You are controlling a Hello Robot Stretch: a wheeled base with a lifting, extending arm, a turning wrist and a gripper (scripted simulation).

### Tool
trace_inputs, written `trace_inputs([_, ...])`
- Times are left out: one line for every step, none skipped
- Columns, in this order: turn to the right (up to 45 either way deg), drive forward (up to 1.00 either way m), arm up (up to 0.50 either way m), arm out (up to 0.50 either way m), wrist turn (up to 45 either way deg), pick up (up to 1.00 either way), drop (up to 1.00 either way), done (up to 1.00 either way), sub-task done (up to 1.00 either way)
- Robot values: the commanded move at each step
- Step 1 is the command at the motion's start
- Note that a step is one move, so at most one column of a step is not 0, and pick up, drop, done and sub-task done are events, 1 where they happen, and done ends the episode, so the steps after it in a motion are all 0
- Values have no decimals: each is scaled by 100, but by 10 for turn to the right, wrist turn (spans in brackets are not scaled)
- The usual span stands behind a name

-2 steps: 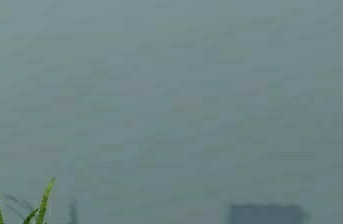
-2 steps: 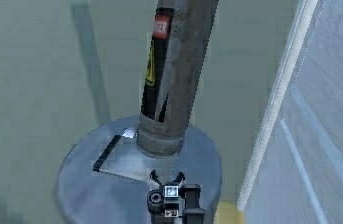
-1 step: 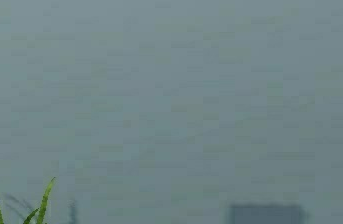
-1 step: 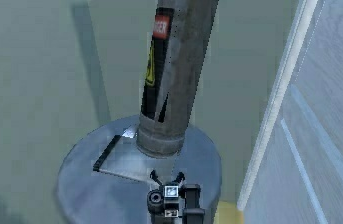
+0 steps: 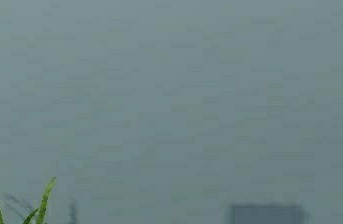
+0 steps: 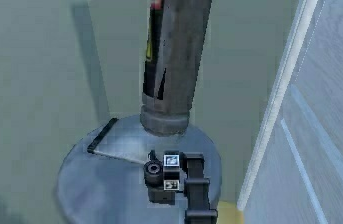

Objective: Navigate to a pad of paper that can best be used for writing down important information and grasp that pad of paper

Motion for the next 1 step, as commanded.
trace_inputs([0, 0, 0, 0, 0, 0, 0, 100, 0])
